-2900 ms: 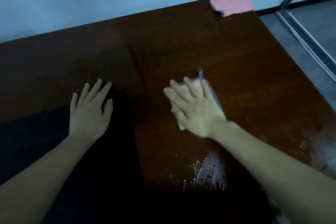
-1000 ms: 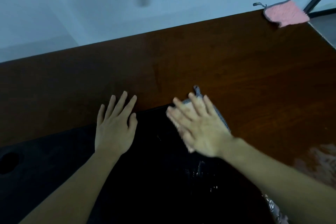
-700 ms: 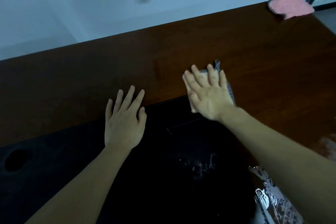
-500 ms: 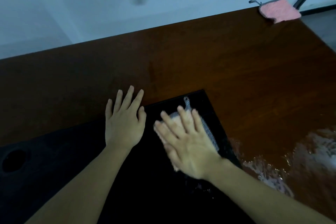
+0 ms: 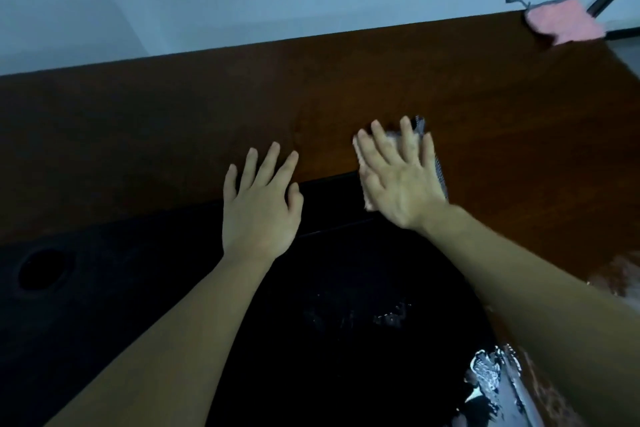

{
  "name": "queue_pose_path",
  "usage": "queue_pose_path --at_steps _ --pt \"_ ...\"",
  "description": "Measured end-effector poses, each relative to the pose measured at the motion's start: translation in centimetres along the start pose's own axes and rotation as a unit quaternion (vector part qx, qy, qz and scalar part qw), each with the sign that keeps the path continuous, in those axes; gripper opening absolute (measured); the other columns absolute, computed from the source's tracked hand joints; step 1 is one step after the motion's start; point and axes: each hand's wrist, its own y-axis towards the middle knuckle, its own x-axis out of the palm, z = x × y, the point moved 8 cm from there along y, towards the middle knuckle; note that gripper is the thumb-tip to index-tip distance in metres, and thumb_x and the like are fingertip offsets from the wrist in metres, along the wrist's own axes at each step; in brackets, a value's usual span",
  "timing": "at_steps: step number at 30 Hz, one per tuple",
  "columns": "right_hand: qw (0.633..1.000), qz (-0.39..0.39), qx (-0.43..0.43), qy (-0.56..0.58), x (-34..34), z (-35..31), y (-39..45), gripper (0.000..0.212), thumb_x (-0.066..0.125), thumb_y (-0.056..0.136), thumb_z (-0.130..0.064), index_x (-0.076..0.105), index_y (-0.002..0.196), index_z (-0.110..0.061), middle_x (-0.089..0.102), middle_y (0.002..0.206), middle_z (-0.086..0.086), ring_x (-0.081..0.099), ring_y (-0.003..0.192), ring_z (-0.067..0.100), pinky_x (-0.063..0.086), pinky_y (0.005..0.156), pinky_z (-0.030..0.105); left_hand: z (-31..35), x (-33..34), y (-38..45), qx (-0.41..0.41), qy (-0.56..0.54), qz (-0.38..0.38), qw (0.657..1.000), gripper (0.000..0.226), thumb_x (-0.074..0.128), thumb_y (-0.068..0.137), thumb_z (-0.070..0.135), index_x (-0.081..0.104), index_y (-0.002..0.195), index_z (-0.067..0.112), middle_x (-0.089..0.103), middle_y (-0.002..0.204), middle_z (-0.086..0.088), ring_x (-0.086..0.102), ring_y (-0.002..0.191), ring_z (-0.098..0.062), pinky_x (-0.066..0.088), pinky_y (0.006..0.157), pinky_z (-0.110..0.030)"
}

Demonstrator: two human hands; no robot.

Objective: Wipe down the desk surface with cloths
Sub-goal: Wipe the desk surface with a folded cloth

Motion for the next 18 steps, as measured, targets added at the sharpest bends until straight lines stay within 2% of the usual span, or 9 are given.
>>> queue_pose_path --at_steps 3,5,7,9,12,15,18 --pt "0.996 -0.009 -0.088 -0.018 1.2 -3.8 -4.9 0.069 -0.005 0.096 -0.047 -0.014 0.161 -0.027 -0.018 0.169 0.002 -0.021 0.152 0.042 -0.01 0.121 0.061 0.0 0.0 -0.1 -0.002 -0.007 -0.006 1.0 0.054 0.023 0.107 0.042 0.015 0.16 0.038 0.001 0.17 0.01 -0.007 0.156 -0.017 -0.003 0.126 -0.045" --pt "0.989 0.006 -0.147 -0.013 2.0 -5.8 -8.1 0.066 0.005 0.103 -0.047 0.006 0.164 -0.023 0.003 0.171 0.005 -0.004 0.154 0.044 -0.002 0.121 0.06 0.0 -0.2 -0.2 0.007 -0.029 -0.001 1.0 0.054 0.027 0.107 0.041 0.017 0.16 0.037 0.004 0.17 0.01 -0.006 0.156 -0.016 -0.004 0.127 -0.044" --pt "0.985 0.001 -0.171 -0.008 2.5 -5.9 -9.0 0.061 0.009 0.106 -0.047 0.013 0.163 -0.026 0.012 0.17 0.002 0.002 0.155 0.041 0.001 0.12 0.059 -0.3 -0.8 -0.4 0.01 -0.075 0.019 0.997 0.054 0.035 0.107 0.037 0.023 0.159 0.036 0.009 0.169 0.011 -0.005 0.156 -0.014 -0.004 0.127 -0.042" --pt "0.986 0.0 -0.168 -0.019 2.2 -5.1 -7.4 0.062 0.005 0.104 -0.05 0.0 0.163 -0.031 0.0 0.17 -0.002 -0.008 0.155 0.039 -0.006 0.121 0.057 -1.1 -1.7 -0.8 0.005 -0.108 0.038 0.993 0.053 0.042 0.106 0.034 0.029 0.157 0.036 0.013 0.168 0.012 -0.004 0.156 -0.013 -0.005 0.127 -0.041" --pt "0.993 0.011 -0.11 -0.029 0.7 -3.0 -2.9 0.064 -0.014 0.091 -0.052 -0.031 0.151 -0.038 -0.029 0.164 -0.008 -0.029 0.15 0.035 -0.018 0.12 0.055 -3.2 -2.8 -1.8 -0.008 -0.086 0.036 0.996 0.053 0.043 0.105 0.038 0.03 0.157 0.037 0.015 0.168 0.013 -0.003 0.156 -0.013 -0.005 0.126 -0.042" --pt "0.998 -0.001 -0.063 -0.013 -0.7 -1.8 1.2 0.058 -0.005 0.102 -0.049 -0.026 0.155 -0.038 -0.026 0.167 -0.008 -0.028 0.151 0.034 -0.017 0.12 0.055 -6.1 -3.6 -2.8 -0.031 -0.037 0.023 0.999 0.055 0.04 0.105 0.043 0.025 0.158 0.04 0.011 0.168 0.015 -0.006 0.156 -0.012 -0.007 0.126 -0.041" --pt "0.997 -0.029 -0.068 -0.008 -0.6 -4.2 1.0 0.06 -0.001 0.103 -0.047 -0.026 0.156 -0.033 -0.027 0.167 -0.005 -0.026 0.151 0.037 -0.013 0.121 0.059 -9.0 -3.6 -4.0 -0.067 -0.015 0.01 0.998 0.056 0.035 0.105 0.047 0.022 0.159 0.041 0.006 0.168 0.016 -0.007 0.156 -0.013 -0.008 0.125 -0.043"
